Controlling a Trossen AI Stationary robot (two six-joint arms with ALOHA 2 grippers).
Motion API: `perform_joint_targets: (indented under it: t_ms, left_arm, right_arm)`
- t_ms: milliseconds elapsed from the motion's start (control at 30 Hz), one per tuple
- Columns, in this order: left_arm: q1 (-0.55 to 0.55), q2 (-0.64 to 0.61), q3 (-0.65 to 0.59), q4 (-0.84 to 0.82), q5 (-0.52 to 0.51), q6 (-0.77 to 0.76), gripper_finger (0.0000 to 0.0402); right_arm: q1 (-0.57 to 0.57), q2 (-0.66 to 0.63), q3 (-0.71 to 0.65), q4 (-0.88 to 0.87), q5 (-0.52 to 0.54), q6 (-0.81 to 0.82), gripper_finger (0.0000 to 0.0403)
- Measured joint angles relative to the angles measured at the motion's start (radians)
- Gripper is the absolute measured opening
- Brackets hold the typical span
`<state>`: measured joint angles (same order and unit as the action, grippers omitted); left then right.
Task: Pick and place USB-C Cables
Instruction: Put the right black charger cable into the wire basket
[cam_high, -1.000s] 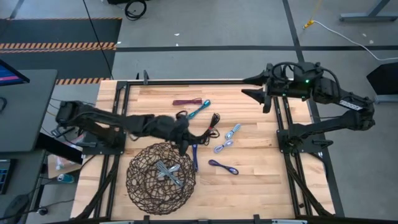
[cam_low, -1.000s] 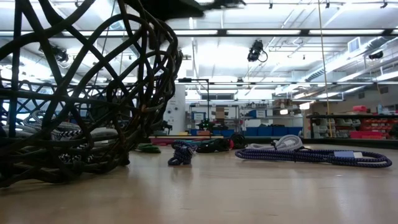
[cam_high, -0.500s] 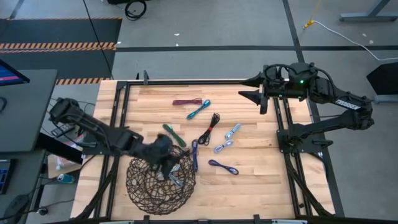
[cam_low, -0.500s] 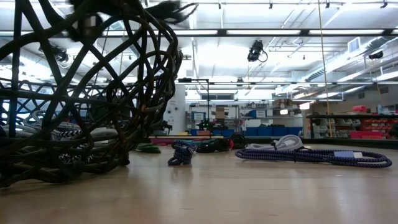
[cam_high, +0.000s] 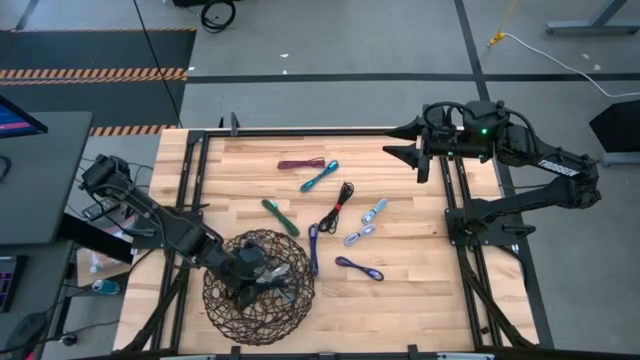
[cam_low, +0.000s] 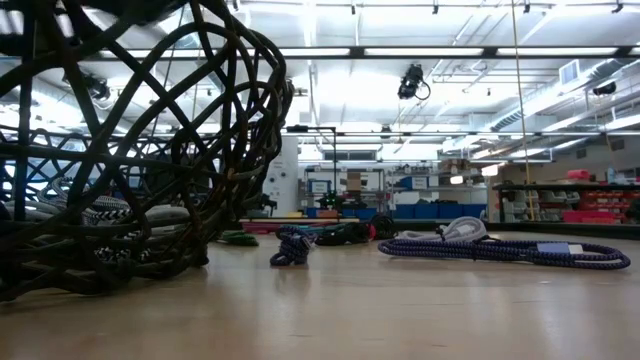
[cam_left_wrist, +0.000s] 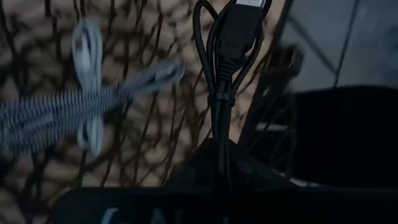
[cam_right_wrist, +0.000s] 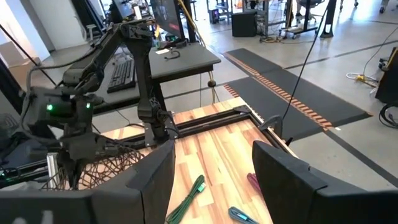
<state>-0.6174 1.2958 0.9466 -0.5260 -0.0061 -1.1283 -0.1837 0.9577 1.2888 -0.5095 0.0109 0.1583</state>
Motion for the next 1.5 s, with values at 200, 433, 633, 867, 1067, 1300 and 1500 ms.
perform_joint_targets:
  t_ms: [200, 433, 633, 867, 1067, 1300, 1500]
  left_arm:
    - [-0.011, 0.062, 0.000, -0.024, 0.036, 0.023, 0.0016]
    - [-0.010, 0.161, 0.000, 0.015, 0.176, 0.048, 0.0016]
    - [-0.014, 0.215, 0.001, 0.028, 0.190, 0.089, 0.0016]
    - [0.010, 0.232, 0.001, 0.028, 0.183, 0.055, 0.0050]
    - [0.015, 0.232, 0.001, 0.026, 0.149, 0.047, 0.0112]
    - [0.031, 0.229, 0.001, 0.069, 0.143, 0.009, 0.0128]
    - [0.093, 0.214, 0.001, 0.115, 0.177, 0.014, 0.0130]
  right_arm:
    - [0.000, 0.010, 0.000, 0.001, 0.000, 0.023, 0.0219]
    - [-0.001, 0.027, 0.000, 0.000, 0.000, 0.030, 0.0219]
    - [-0.001, 0.035, 0.000, -0.001, 0.000, 0.030, 0.0219]
    - [-0.001, 0.040, 0.000, 0.000, 0.000, 0.030, 0.0219]
    - [-0.001, 0.040, 0.000, -0.001, -0.003, 0.030, 0.0219]
    - [-0.001, 0.040, 0.000, -0.001, -0.004, 0.029, 0.0219]
    - [-0.001, 0.040, 0.000, -0.001, -0.005, 0.026, 0.0219]
